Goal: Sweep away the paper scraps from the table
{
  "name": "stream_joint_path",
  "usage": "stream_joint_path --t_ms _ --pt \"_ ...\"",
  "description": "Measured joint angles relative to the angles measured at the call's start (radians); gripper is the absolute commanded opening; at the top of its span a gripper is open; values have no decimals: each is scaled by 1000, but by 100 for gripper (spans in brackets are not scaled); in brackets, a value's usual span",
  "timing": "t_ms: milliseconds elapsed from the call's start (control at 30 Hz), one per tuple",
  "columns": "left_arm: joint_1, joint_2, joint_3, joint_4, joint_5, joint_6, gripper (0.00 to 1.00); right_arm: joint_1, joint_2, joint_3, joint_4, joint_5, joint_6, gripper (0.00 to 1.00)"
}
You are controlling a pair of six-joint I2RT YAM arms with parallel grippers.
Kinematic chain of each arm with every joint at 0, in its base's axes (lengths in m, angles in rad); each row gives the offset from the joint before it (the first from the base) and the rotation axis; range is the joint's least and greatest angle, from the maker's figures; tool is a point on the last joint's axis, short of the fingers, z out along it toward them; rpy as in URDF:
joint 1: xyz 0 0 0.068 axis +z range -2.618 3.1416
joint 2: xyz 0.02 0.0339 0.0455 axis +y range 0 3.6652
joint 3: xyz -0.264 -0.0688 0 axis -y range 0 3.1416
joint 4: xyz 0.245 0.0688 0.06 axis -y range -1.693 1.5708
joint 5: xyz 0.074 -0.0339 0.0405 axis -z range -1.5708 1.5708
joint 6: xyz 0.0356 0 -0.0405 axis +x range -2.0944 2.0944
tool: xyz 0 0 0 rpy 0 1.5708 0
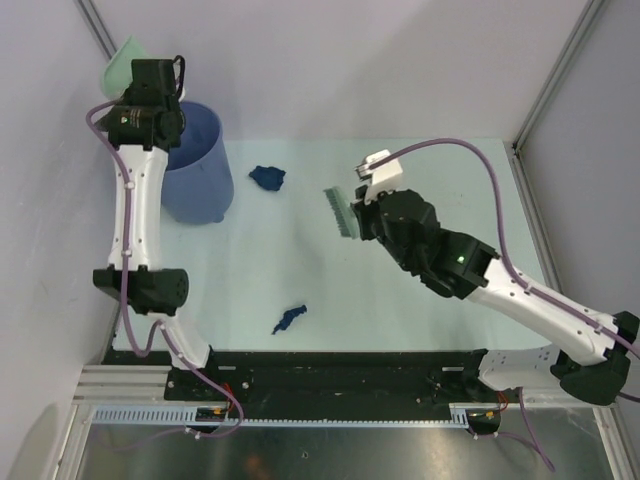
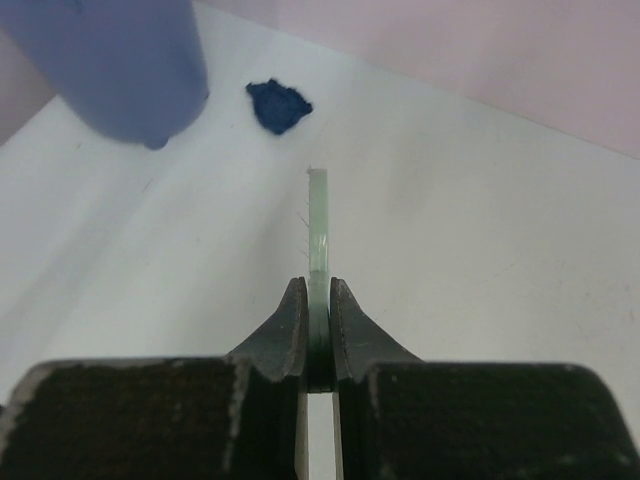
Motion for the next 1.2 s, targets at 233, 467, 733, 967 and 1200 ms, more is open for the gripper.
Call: stream_joint_path --t_ms 233,467,733,967,1200 --pt "38 140 25 91 -283 335 0 43 44 -20 -16 -80 -15 0" --pt "28 178 13 185 -408 618 0 47 44 -24 -30 -106 -18 0" --pt "-20 149 -123 238 -467 802 0 51 57 -45 27 -120 -86 0" --pt "-35 209 138 269 -413 822 0 -77 207 -79 364 -193 -342 0" --pt "-28 6 -27 307 -229 667 0 -251 593 -34 863 -385 -724 0"
